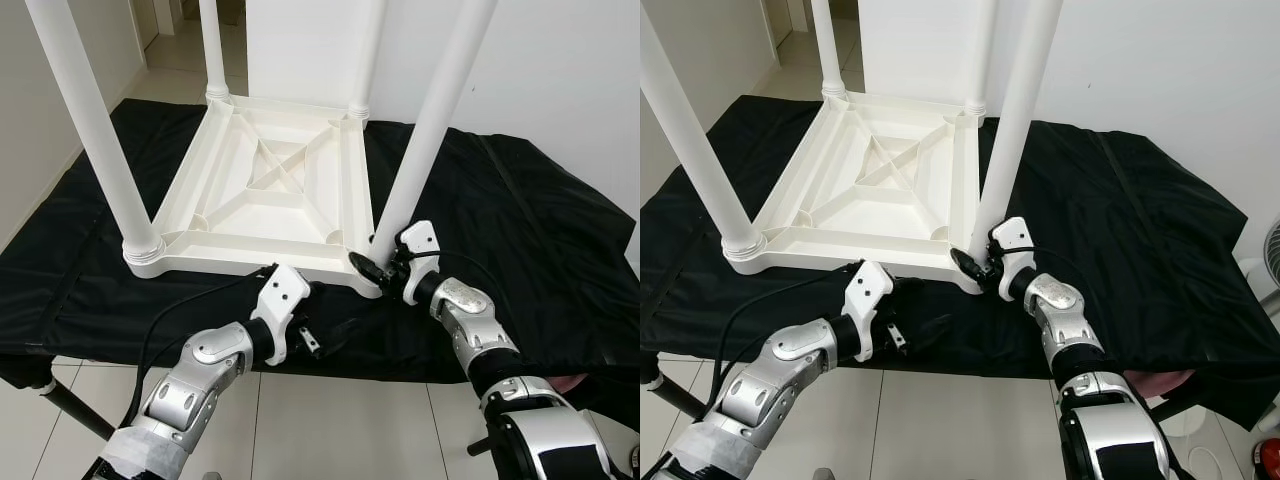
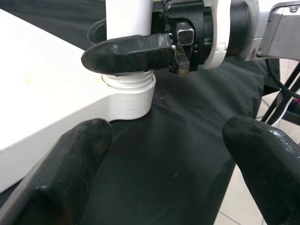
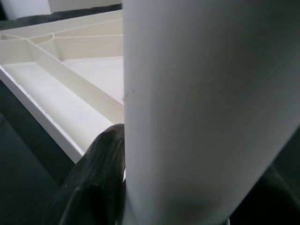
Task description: Building children table
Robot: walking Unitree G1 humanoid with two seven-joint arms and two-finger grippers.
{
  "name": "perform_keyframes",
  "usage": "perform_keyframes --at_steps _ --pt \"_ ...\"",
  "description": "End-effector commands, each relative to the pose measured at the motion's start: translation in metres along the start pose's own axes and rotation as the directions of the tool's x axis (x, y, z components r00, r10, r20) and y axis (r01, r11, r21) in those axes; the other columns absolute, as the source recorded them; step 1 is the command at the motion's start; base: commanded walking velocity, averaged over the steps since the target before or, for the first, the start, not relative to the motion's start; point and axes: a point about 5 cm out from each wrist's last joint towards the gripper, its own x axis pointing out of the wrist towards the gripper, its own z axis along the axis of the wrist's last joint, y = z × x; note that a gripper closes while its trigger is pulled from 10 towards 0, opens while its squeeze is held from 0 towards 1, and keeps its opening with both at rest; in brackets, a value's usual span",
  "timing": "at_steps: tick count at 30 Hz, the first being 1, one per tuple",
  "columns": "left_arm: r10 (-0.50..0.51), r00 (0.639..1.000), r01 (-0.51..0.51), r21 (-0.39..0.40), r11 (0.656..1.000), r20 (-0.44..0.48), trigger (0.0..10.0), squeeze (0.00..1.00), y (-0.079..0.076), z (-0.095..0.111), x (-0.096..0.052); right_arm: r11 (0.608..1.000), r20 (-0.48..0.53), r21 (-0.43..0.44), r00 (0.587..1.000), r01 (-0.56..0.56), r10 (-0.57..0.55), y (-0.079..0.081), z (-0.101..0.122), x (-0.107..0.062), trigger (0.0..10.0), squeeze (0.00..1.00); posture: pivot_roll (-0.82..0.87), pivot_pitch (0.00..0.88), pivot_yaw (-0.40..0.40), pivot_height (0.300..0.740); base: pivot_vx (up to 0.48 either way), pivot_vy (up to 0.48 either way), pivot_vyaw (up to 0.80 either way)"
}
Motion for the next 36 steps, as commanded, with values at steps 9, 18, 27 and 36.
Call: perform_keyframes --at_steps 9,18,27,36 --pt "0.091 0.996 -0.091 0.009 0.996 0.009 10.0 0.0 0.004 -0.001 0.002 0.982 0.042 0.106 0.986 0.159 -0.164 0.02 -0.008 -0.001 0.0 0.0 -0.04 0.0 -0.052 0.74 0.0 0.0 0.0" --pt "0.064 0.998 -0.065 0.018 0.998 0.017 10.0 0.0 0.005 0.001 0.007 0.947 0.016 0.129 0.954 0.295 -0.3 0.023 -0.01 -0.007 0.0 0.0 -0.06 0.0 -0.038 0.74 0.0 0.0 0.0" --pt "0.053 0.998 -0.053 0.024 0.998 0.02 10.0 0.0 0.005 0.002 0.008 0.782 -0.061 0.114 0.79 0.613 -0.61 0.027 -0.018 -0.021 0.0 0.0 -0.05 0.0 -0.044 0.74 0.0 0.0 0.0" --pt "0.057 0.998 -0.058 0.025 0.998 0.023 10.0 0.0 0.006 0.001 0.007 0.631 -0.084 0.079 0.635 0.772 -0.768 0.029 -0.02 -0.034 0.0 0.0 -0.04 0.0 -0.055 0.74 0.0 0.0 0.0"
